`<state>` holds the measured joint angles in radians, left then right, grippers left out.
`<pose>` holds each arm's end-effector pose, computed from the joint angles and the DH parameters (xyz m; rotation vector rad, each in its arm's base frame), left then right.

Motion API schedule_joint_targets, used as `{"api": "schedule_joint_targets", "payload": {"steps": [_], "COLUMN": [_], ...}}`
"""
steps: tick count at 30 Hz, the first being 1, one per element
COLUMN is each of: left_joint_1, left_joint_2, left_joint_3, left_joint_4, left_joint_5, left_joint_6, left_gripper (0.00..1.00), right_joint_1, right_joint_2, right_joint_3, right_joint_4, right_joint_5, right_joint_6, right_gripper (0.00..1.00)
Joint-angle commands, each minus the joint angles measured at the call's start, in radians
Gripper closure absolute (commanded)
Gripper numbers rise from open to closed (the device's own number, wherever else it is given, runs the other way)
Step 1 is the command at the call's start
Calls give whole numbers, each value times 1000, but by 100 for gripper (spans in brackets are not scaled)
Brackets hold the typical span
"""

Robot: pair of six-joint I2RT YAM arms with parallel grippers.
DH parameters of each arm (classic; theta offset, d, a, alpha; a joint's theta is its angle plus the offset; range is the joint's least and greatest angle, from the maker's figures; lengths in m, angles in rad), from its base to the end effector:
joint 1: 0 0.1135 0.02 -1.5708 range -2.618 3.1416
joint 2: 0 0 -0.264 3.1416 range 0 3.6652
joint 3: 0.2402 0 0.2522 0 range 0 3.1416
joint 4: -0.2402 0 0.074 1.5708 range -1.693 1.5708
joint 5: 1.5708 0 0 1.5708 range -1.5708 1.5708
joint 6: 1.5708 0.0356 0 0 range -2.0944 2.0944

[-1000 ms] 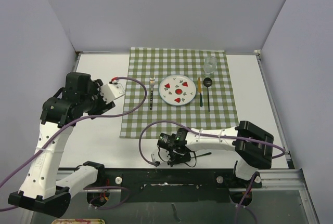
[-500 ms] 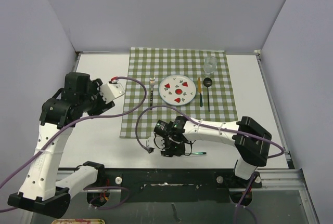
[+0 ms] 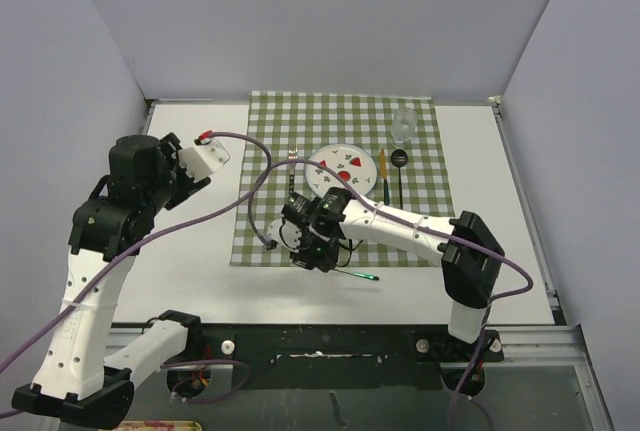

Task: Set the dinner table for one person
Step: Pick up the fork at the center of the board, then place the fork on the napkin.

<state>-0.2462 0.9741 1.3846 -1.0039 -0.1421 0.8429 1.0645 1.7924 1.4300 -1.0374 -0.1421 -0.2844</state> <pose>0.1592 -0.0348 0.4236 1.0676 1.9234 0.4931 0.1638 0.3059 0.2327 -1.9022 2.3497 0.2975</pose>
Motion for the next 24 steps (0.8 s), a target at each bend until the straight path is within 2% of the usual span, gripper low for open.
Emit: {"api": "schedule_joint_targets", "payload": {"steps": [1, 12, 19, 24], "left_joint_1": [7, 7, 8, 7], "left_joint_2": [-33, -92, -121, -134], "left_joint_3": [-5, -45, -70, -89], "left_joint_4": [185, 413, 417, 406], "left_joint_5": [-119, -254, -241, -230], "left_joint_6": [-2, 45, 51, 52], "left_gripper": [46, 46, 46, 47], "right_joint_1": [-63, -179, -264, -331], "right_joint_2": [30, 218, 319, 350], "right_joint_3": [110, 358, 558, 644], "right_joint_4": [-55, -120, -153, -109], "right_joint_5": [16, -14, -106, -159], "right_joint_6": [66, 156, 248, 360], "right_gripper": [100, 100, 100, 100]}}
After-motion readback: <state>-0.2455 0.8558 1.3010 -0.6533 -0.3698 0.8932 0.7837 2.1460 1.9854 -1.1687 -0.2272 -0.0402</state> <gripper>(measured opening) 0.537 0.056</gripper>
